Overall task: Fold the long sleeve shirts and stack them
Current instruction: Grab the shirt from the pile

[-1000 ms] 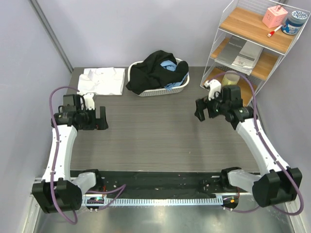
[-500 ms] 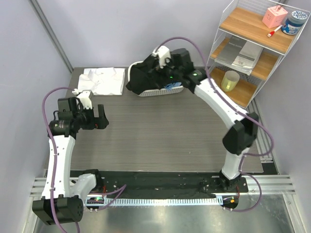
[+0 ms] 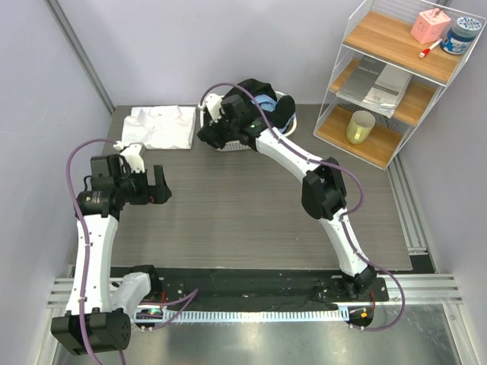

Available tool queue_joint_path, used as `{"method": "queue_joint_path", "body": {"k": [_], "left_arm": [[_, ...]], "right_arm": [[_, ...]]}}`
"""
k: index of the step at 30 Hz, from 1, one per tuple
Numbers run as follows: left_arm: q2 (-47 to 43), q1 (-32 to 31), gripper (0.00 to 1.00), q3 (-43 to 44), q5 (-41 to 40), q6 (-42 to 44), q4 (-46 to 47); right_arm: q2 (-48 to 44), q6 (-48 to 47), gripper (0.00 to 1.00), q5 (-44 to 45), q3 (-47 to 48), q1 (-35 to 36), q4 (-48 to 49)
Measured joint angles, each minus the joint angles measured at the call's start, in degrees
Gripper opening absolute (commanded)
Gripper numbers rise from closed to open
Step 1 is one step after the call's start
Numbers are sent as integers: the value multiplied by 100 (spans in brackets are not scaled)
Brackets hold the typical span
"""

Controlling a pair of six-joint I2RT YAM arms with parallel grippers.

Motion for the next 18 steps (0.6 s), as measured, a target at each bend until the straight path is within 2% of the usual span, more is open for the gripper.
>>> {"method": "queue_joint_path", "body": {"k": [2,3,4,6,7,9,10,11,18], "left_arm": [[-28,0,100,-13,7,0,7],[-39,0,100,-28,7,0,13],[-42,0,100,-44,7,2,17],[-42,0,100,-74,4,2,31],[-42,0,100,-92,4,0,37],[-42,0,100,-114,4,0,42],[-42,0,100,-116,4,0,42],[-44,0,100,-116,4,0,44],[-136,0,100,-136,2,-4,101]], "right_arm": [[184,-72,97,120,2,-11,74],[264,-120,91,186,7,-17,125],[348,-166,75,247,39,-26,177],[448,-273,58,356,90,-35,258],[474,-315,38,407,98,-37,293],[487,-391,20,501,162,-37,310],[487,-382,3,540,205,-37,341],[487,-393,1,586,275,-37,409],[376,-636,1,911,369,-57,1370]]}}
